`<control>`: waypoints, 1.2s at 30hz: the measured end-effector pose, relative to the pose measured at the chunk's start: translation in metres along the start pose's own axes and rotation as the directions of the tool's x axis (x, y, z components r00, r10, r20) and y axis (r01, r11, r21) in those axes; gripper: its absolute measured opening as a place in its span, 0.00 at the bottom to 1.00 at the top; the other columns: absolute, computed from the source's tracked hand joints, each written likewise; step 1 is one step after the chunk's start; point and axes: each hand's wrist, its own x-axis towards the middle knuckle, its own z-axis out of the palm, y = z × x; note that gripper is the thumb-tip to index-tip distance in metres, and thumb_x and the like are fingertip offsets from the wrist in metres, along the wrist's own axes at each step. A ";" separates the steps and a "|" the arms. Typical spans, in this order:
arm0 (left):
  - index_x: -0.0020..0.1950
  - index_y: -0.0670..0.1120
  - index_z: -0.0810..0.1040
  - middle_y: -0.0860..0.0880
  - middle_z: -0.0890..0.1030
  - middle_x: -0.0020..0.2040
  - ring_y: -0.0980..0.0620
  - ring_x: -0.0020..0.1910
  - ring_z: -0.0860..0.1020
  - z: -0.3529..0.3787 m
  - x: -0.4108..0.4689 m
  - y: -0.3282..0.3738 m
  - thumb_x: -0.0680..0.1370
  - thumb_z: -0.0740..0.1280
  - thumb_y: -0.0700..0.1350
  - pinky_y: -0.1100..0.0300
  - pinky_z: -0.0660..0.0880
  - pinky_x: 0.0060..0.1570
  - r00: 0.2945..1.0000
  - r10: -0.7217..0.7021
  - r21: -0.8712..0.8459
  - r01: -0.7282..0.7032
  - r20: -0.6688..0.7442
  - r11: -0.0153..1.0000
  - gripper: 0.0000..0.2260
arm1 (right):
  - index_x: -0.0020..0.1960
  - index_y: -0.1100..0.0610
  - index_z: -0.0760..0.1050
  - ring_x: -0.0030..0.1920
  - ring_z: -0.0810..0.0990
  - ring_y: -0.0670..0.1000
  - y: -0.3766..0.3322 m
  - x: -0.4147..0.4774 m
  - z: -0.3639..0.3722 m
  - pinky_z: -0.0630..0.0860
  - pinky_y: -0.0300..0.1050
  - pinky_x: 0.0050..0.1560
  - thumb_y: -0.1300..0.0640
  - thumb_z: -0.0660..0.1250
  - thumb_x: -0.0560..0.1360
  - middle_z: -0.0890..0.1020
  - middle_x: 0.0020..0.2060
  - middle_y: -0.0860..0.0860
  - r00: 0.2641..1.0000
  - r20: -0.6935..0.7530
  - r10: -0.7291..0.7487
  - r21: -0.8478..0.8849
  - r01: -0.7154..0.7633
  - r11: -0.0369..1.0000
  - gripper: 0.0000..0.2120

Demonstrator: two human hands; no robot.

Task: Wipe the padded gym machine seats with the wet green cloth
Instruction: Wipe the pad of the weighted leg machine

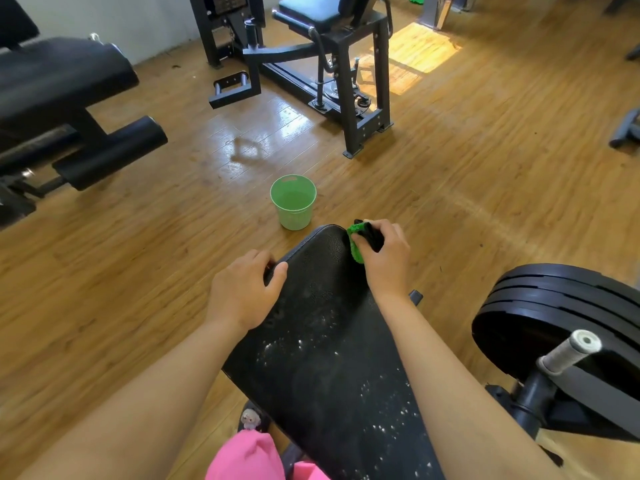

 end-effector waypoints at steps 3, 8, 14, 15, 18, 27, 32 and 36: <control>0.49 0.51 0.76 0.53 0.77 0.44 0.54 0.42 0.75 0.001 -0.001 -0.001 0.81 0.54 0.57 0.59 0.74 0.38 1.000 -0.003 -0.006 0.003 -0.006 1.000 0.15 | 0.55 0.57 0.79 0.50 0.75 0.44 0.003 -0.029 -0.004 0.68 0.25 0.51 0.59 0.73 0.73 0.77 0.49 0.49 0.997 0.036 -0.068 0.032 0.067 0.997 0.12; 0.48 0.50 0.76 0.53 0.77 0.43 0.53 0.41 0.75 0.001 -0.002 0.000 0.80 0.54 0.58 0.58 0.74 0.37 1.000 -0.005 -0.011 0.005 -0.012 1.000 0.16 | 0.56 0.57 0.79 0.53 0.76 0.46 0.018 -0.055 -0.018 0.70 0.31 0.55 0.61 0.74 0.72 0.77 0.50 0.49 0.982 0.143 -0.127 0.020 0.126 0.992 0.13; 0.48 0.50 0.76 0.52 0.77 0.43 0.52 0.41 0.75 0.003 0.000 -0.002 0.81 0.54 0.58 0.57 0.73 0.36 1.000 0.003 -0.001 -0.003 -0.016 1.000 0.16 | 0.54 0.61 0.79 0.51 0.76 0.53 0.020 -0.018 -0.014 0.67 0.35 0.50 0.60 0.72 0.74 0.76 0.48 0.53 0.996 0.029 -0.089 -0.065 0.091 0.994 0.10; 0.48 0.50 0.76 0.52 0.77 0.43 0.52 0.41 0.75 0.004 0.000 -0.002 0.81 0.54 0.58 0.59 0.71 0.34 1.000 0.007 0.006 -0.007 -0.024 1.000 0.16 | 0.54 0.61 0.78 0.51 0.75 0.54 0.020 -0.013 -0.013 0.66 0.35 0.49 0.59 0.71 0.75 0.74 0.47 0.51 0.997 0.017 -0.070 -0.064 0.071 0.995 0.09; 0.47 0.50 0.76 0.52 0.77 0.42 0.52 0.40 0.75 0.003 0.000 -0.003 0.81 0.54 0.58 0.62 0.66 0.32 0.999 0.010 0.032 -0.009 -0.036 0.999 0.16 | 0.52 0.60 0.78 0.51 0.75 0.54 0.017 -0.008 -0.009 0.65 0.34 0.46 0.59 0.71 0.75 0.73 0.46 0.50 1.000 -0.006 -0.025 -0.061 0.025 0.998 0.07; 0.46 0.50 0.75 0.53 0.76 0.41 0.53 0.38 0.74 0.003 0.001 -0.003 0.80 0.54 0.59 0.60 0.68 0.32 0.999 0.003 0.025 -0.002 -0.043 1.000 0.16 | 0.56 0.57 0.78 0.54 0.76 0.49 0.015 -0.068 -0.009 0.73 0.38 0.57 0.64 0.73 0.71 0.77 0.51 0.50 0.988 0.081 -0.134 -0.018 0.136 0.991 0.14; 0.46 0.50 0.75 0.53 0.76 0.41 0.53 0.39 0.74 0.004 -0.001 -0.003 0.80 0.54 0.59 0.57 0.72 0.35 0.999 0.003 0.001 -0.003 -0.046 1.000 0.17 | 0.54 0.60 0.78 0.51 0.75 0.49 0.031 -0.044 -0.021 0.67 0.25 0.53 0.64 0.72 0.73 0.76 0.49 0.51 0.998 -0.009 -0.057 -0.064 0.056 0.996 0.10; 0.45 0.51 0.75 0.54 0.76 0.40 0.54 0.38 0.74 0.005 -0.001 -0.004 0.80 0.53 0.59 0.58 0.72 0.34 0.999 0.011 0.009 -0.011 -0.046 1.000 0.17 | 0.52 0.61 0.78 0.48 0.74 0.48 0.021 -0.019 -0.012 0.63 0.21 0.46 0.61 0.71 0.75 0.75 0.48 0.52 0.994 -0.085 0.068 -0.037 -0.071 0.997 0.08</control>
